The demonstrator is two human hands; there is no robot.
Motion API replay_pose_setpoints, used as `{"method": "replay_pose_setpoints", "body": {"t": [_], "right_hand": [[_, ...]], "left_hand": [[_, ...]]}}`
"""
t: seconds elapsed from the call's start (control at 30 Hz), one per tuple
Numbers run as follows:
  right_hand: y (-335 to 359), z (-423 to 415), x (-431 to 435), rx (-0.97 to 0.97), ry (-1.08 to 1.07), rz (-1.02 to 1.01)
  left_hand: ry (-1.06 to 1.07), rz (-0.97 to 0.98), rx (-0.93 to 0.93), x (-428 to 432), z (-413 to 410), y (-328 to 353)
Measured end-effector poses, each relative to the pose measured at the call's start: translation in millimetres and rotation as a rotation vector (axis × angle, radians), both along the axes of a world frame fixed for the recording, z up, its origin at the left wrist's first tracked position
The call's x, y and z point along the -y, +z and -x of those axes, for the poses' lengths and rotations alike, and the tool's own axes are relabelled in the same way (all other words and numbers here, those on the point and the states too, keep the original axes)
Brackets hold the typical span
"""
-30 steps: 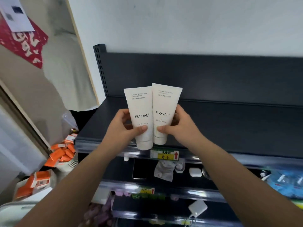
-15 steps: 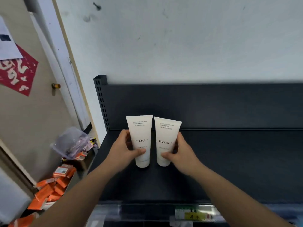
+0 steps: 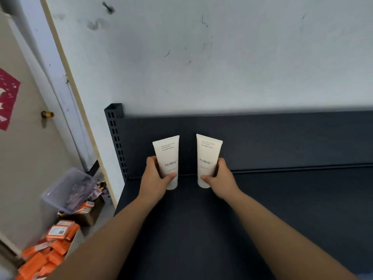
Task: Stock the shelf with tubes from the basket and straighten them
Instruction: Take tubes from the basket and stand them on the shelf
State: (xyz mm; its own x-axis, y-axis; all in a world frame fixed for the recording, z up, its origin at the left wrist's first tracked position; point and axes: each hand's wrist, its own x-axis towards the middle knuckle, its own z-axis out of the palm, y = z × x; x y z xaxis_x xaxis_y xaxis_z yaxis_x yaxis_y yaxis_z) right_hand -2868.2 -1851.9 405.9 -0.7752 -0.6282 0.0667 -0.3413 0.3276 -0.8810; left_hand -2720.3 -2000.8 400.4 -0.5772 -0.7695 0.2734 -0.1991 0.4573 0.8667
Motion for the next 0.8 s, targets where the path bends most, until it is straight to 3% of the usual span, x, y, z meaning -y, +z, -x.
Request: {"method": "replay_pose_setpoints", "body": {"t": [0.4, 0.8], "right_hand": [[-1, -14, -29, 0.005, 0.047, -0.147], [3, -54, -121, -0.368, 0.366, -0.387]], "left_hand": [[0.045, -0.032, 0.270, -19, -20, -2], [0.046, 0.128, 0.714, -130, -100, 4]]}}
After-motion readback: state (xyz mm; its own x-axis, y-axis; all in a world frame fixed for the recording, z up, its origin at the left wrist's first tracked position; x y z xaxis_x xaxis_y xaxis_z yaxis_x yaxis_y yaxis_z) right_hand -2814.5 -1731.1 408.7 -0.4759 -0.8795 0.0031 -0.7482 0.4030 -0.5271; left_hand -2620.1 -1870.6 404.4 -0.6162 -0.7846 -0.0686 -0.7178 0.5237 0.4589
